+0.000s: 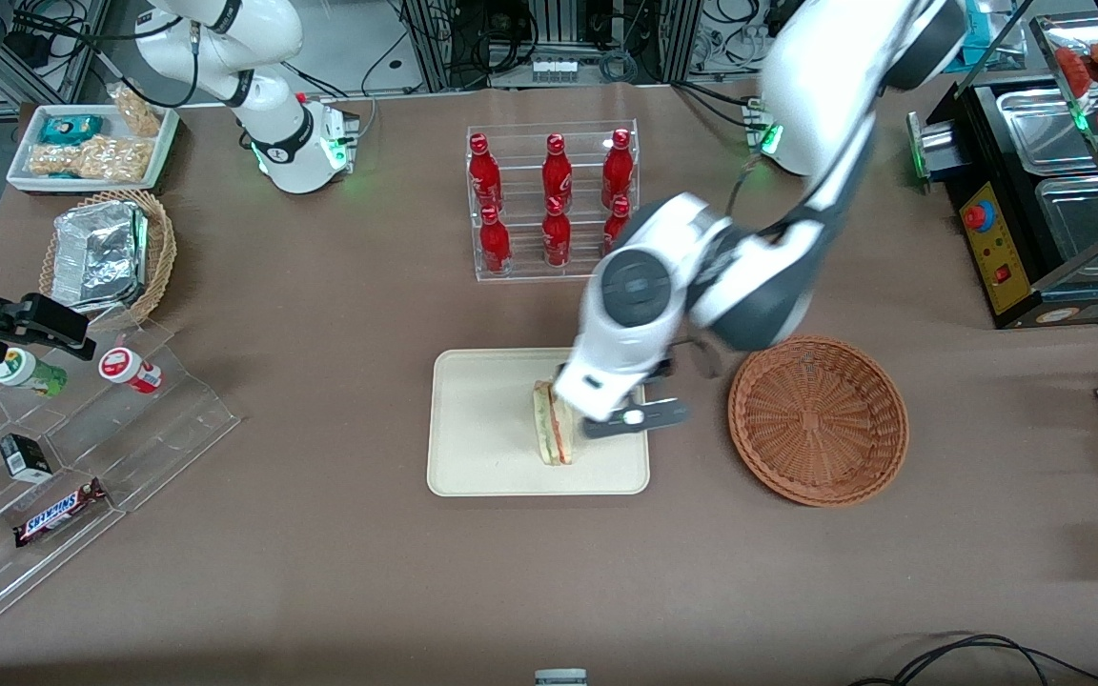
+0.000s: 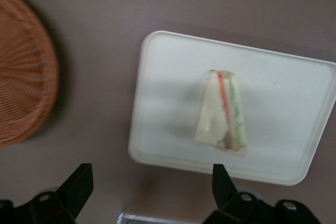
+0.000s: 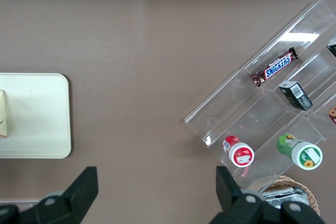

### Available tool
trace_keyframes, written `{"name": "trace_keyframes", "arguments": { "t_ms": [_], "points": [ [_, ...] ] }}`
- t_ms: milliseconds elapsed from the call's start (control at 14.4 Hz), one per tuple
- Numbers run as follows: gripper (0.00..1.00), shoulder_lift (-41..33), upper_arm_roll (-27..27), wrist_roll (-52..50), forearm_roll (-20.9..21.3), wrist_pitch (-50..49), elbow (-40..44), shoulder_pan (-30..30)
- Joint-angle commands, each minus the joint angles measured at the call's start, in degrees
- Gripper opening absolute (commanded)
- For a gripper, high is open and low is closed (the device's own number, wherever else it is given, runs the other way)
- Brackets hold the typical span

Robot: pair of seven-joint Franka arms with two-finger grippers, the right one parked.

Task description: Place sandwich from basket to tray

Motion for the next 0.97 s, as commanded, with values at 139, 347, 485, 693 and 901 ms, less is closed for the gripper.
{"name": "trace_keyframes", "arguments": {
  "t_ms": [139,347,485,693,901],
  "points": [
    [1.0,-12.7,-0.4,9.2,-1.5,-18.5,-9.0,10.8],
    [1.0,-16.7,-0.4,14.4,-1.6,-25.2,-9.0,18.2],
    [1.0,-19.0,-0.3,15.1,-1.5,-27.6,-9.0,21.8],
    [1.0,-22.5,-0.3,23.9,-1.6,-30.4,-9.1,27.5],
    [1.0,-25.7,-0.3,24.9,-3.6,-31.7,-12.5,30.7]
  ]
}}
